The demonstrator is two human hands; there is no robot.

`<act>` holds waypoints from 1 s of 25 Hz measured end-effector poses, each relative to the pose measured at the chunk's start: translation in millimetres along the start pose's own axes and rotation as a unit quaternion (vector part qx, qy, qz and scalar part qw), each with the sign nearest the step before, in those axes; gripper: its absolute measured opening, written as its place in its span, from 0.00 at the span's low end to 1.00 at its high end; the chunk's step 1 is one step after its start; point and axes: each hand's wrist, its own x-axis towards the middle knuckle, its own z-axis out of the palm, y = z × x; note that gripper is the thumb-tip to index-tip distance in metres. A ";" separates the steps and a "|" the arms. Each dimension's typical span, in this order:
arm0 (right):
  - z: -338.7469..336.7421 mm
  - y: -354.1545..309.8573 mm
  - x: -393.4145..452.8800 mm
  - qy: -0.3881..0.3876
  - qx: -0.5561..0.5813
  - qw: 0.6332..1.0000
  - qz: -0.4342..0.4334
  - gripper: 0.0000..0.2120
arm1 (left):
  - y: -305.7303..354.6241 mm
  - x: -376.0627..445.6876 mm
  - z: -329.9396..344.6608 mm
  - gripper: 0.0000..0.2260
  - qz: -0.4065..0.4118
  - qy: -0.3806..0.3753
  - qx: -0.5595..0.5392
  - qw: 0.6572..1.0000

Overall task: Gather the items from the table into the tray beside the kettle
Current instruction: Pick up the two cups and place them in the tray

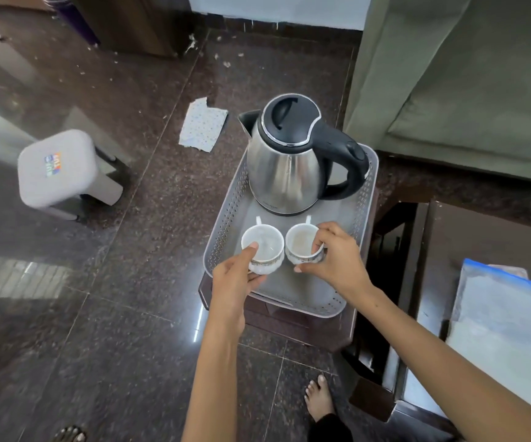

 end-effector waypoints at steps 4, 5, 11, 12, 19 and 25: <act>13.9 5.6 4.4 0.004 -0.020 1.000 0.020 0.24 | -3.2 11.4 -5.8 0.08 -0.008 0.009 0.012 1.000; 15.7 5.9 4.7 0.001 -0.023 1.000 0.021 0.24 | -3.0 14.3 -6.1 0.08 -0.009 0.011 0.017 1.000; 22.1 5.7 7.8 -0.029 -0.080 0.996 0.032 0.23 | 0.6 39.6 -1.2 0.07 -0.011 0.016 0.052 0.998; 22.4 4.6 8.8 -0.030 -0.096 0.994 0.034 0.22 | 0.8 45.9 -0.1 0.07 -0.010 0.020 0.063 0.998; 18.5 -4.3 6.6 -0.014 -0.129 0.991 0.033 0.25 | -0.3 78.2 4.6 0.15 0.053 0.080 0.167 0.981; 17.6 -8.5 3.9 -0.005 -0.095 0.995 0.038 0.33 | -4.2 80.0 7.3 0.21 0.161 0.142 0.328 0.920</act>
